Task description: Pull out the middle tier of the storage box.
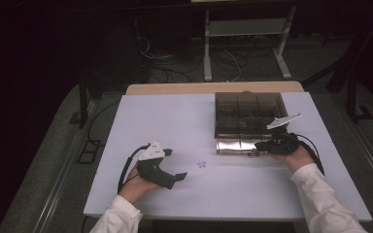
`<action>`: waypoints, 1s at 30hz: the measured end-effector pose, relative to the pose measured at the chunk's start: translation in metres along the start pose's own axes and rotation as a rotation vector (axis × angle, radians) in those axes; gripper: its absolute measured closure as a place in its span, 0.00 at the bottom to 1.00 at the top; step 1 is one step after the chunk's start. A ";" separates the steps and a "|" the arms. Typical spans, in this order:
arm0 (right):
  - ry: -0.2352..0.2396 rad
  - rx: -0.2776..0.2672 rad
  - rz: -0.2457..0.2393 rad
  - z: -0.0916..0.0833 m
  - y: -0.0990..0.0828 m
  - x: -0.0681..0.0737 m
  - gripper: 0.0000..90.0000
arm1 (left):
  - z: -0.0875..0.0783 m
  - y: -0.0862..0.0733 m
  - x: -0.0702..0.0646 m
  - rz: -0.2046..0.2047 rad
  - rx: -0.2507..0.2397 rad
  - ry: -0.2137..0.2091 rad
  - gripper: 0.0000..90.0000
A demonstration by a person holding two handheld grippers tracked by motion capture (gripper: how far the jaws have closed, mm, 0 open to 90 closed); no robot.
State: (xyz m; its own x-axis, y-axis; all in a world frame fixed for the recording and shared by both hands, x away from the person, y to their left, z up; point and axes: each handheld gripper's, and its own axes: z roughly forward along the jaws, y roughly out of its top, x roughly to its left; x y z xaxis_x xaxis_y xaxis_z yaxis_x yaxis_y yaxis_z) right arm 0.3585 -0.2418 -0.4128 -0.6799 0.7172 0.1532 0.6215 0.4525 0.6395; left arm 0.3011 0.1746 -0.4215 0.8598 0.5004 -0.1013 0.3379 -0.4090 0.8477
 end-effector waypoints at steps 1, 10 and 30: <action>0.001 0.000 0.000 0.000 0.000 0.000 0.99 | 0.000 0.000 0.000 0.000 0.001 0.000 0.00; 0.002 0.003 -0.002 -0.001 -0.002 0.002 0.99 | 0.000 0.000 0.000 0.000 0.000 0.000 0.00; 0.043 -0.101 -0.034 -0.028 -0.012 0.012 0.97 | 0.001 0.000 -0.001 0.011 0.017 0.006 0.00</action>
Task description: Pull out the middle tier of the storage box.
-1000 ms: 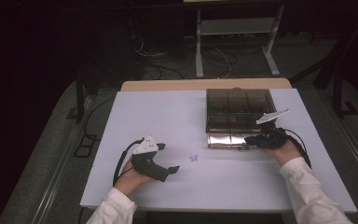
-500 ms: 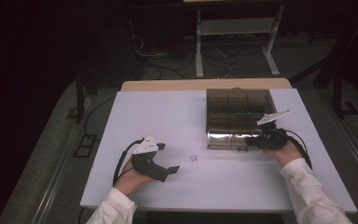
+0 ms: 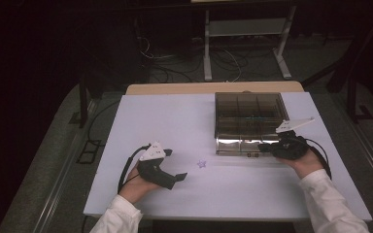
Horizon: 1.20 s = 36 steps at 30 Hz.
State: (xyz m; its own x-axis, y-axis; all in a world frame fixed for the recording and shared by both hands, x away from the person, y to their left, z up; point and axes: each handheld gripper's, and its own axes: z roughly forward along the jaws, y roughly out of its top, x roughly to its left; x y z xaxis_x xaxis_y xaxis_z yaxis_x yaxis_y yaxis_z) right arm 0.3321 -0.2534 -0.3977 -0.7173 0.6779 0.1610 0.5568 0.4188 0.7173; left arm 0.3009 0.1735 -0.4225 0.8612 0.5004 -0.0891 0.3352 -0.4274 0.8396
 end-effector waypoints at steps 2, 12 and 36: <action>0.003 -0.011 -0.003 -0.002 -0.003 0.001 0.95 | 0.000 0.000 0.000 0.001 0.000 0.001 0.00; -0.001 -0.060 -0.008 -0.011 -0.017 0.006 0.72 | 0.000 0.000 0.000 -0.001 -0.001 -0.001 0.00; -0.001 -0.093 -0.034 -0.017 -0.056 0.019 0.43 | 0.000 -0.002 0.000 -0.004 0.009 0.011 0.00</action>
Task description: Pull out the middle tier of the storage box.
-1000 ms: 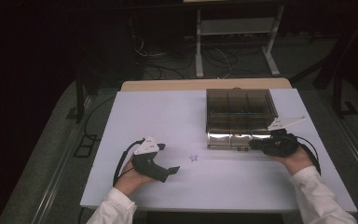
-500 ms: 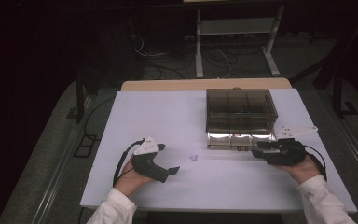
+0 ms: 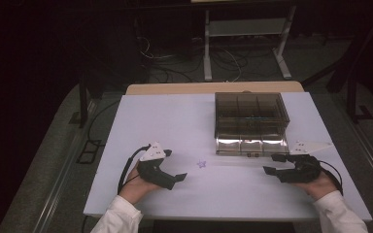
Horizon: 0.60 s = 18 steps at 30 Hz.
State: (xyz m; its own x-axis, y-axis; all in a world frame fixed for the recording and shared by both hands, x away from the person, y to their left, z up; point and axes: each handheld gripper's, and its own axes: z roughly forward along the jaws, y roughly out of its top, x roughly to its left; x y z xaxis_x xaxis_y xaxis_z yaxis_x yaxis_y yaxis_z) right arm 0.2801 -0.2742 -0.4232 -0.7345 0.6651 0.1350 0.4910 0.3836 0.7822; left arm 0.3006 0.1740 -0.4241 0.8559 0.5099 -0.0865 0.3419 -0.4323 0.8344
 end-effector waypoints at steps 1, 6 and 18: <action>0.002 0.005 -0.001 0.001 -0.002 0.001 0.43 | 0.000 0.000 0.000 0.002 0.001 0.000 0.00; 0.020 0.009 -0.008 0.003 -0.013 0.006 0.39 | 0.001 0.000 0.000 0.002 0.002 0.000 0.00; 0.012 -0.019 0.015 -0.003 -0.032 0.005 0.24 | 0.001 0.000 0.000 0.003 0.005 0.001 0.00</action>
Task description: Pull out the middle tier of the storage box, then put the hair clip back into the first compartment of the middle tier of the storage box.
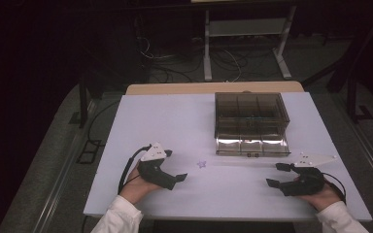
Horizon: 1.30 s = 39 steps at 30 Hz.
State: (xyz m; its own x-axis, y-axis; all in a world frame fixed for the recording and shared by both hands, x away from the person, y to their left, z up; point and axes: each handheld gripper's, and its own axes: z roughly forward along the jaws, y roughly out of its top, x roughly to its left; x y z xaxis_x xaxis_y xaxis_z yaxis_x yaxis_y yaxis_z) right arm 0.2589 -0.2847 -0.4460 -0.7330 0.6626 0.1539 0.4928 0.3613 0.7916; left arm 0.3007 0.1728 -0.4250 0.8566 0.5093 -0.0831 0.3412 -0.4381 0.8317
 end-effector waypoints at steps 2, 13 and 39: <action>-0.003 -0.001 0.001 0.001 -0.001 -0.001 0.21 | 0.000 0.000 0.000 0.000 0.000 0.001 0.00; -0.018 -0.011 -0.012 0.002 0.000 -0.001 0.17 | 0.001 0.000 0.000 0.000 0.008 0.001 0.00; -0.016 -0.024 -0.014 0.001 0.001 0.000 0.17 | 0.017 0.013 0.001 -0.003 0.009 0.034 0.00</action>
State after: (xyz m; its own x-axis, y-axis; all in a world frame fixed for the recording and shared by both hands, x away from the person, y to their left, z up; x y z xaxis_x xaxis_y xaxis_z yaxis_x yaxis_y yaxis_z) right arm 0.2595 -0.2837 -0.4455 -0.7320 0.6681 0.1333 0.4711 0.3550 0.8075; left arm 0.3125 0.1543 -0.4236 0.8418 0.5357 -0.0665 0.3473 -0.4431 0.8265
